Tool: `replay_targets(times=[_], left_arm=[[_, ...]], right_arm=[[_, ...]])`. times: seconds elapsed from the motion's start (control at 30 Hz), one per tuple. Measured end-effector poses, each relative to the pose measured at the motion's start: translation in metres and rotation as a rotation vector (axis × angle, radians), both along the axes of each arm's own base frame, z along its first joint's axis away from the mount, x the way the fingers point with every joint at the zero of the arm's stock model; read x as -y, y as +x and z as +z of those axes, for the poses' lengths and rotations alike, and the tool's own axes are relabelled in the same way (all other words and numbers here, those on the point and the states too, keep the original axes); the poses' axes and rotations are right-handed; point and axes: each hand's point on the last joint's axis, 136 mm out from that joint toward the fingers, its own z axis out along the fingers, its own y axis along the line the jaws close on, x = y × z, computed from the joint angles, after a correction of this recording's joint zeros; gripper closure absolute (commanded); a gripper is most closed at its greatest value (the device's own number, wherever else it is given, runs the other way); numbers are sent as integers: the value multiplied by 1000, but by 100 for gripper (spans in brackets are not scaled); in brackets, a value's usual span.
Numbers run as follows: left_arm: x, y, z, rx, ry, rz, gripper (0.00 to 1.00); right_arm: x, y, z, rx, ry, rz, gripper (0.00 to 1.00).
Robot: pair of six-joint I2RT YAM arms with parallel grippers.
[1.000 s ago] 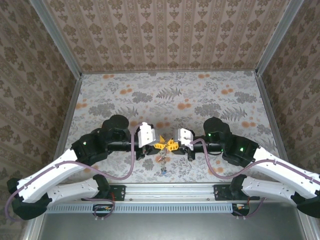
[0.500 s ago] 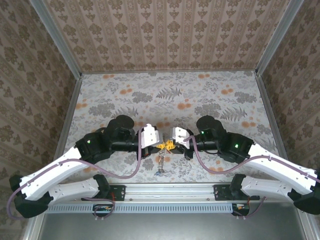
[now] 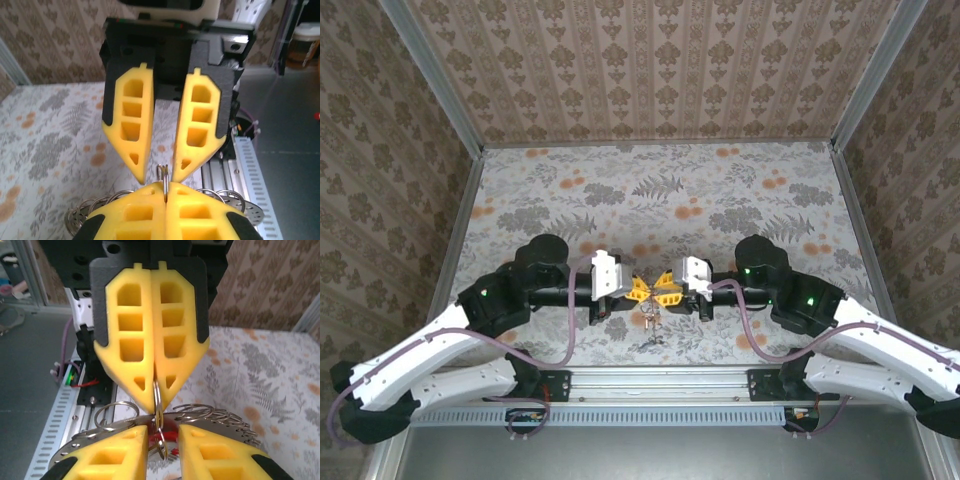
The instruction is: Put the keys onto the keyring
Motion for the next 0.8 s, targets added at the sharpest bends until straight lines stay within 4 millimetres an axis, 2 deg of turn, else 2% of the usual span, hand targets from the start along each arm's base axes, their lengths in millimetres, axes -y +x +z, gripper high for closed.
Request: replay_targets(times=[0.5, 0.8], left_arm=[[8, 1, 1, -55, -115, -32, 100], [9, 1, 8, -78, -175, -55, 100]], right_arm=[[0, 0, -4, -3, 2, 7, 85], [-1, 0, -3, -3, 7, 6, 74]])
